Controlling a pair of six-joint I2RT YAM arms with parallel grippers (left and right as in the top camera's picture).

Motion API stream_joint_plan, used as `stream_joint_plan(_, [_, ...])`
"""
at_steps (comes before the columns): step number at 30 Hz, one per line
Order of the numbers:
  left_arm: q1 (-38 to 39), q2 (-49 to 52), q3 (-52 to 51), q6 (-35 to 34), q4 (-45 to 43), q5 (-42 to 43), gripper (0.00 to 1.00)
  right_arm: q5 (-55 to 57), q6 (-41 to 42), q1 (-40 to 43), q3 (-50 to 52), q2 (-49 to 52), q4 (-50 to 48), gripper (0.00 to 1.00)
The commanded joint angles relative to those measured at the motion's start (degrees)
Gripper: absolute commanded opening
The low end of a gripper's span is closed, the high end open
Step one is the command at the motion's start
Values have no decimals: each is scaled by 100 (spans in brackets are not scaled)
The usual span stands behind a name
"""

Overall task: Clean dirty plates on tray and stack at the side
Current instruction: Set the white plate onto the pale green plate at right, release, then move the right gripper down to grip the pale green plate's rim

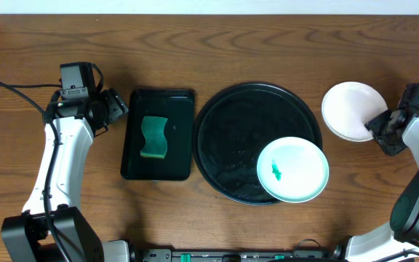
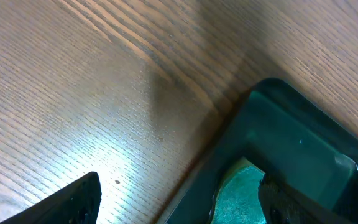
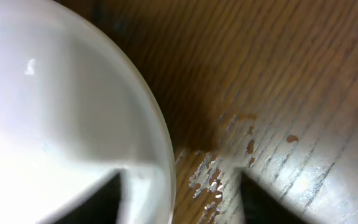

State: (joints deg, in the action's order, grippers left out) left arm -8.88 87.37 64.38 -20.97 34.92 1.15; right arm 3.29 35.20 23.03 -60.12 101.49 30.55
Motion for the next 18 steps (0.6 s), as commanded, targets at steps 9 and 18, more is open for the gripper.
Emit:
stream_joint_plan(9, [-4, -31, 85, 11, 15, -15, 81, -1615, -1700, -251, 7, -1375, 254, 80])
stream_joint_plan(18, [-4, -31, 83, 11, 15, -15, 82, -1827, -2118, -1408, 4, -2942, 702, 78])
